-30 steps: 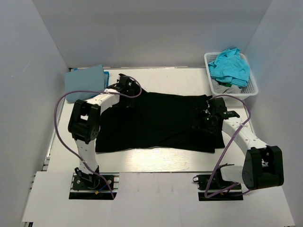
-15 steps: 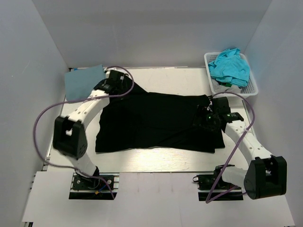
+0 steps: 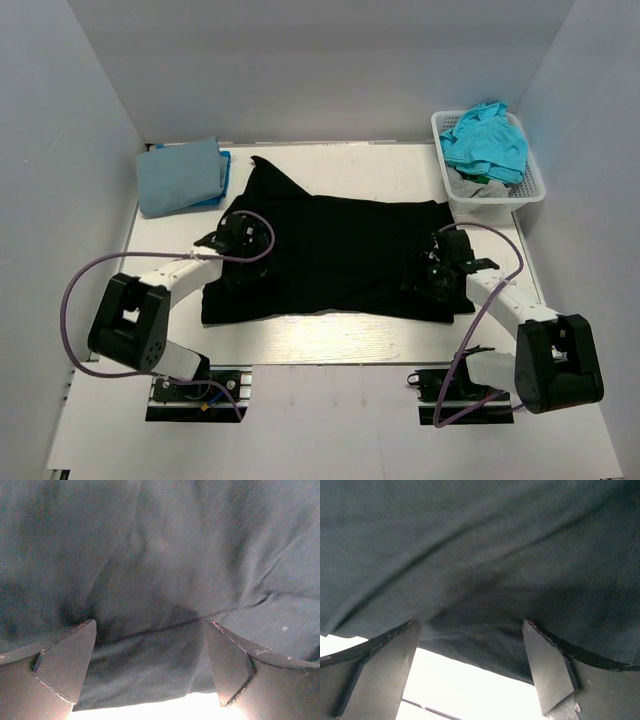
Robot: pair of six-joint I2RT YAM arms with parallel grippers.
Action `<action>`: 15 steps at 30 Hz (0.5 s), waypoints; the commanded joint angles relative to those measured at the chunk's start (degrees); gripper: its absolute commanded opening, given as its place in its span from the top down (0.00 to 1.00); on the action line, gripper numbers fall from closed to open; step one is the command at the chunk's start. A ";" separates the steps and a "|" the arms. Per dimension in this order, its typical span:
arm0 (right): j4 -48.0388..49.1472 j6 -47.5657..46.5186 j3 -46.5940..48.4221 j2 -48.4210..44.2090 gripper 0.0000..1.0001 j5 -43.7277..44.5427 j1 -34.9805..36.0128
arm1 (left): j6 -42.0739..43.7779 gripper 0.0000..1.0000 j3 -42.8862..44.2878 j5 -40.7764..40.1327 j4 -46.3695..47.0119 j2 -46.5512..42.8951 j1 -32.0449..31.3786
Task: Fold and stack the t-shirts
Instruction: Fold the flattened tshirt in 1/3 of the way, then grap the side of the flattened tshirt furthest away from the robot with both arms
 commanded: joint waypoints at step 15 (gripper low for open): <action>-10.67 4.79 0.44 -13.77 0.10 -0.19 1.74 | -12.89 0.00 -4.80 2.49 -24.56 -28.00 -1.40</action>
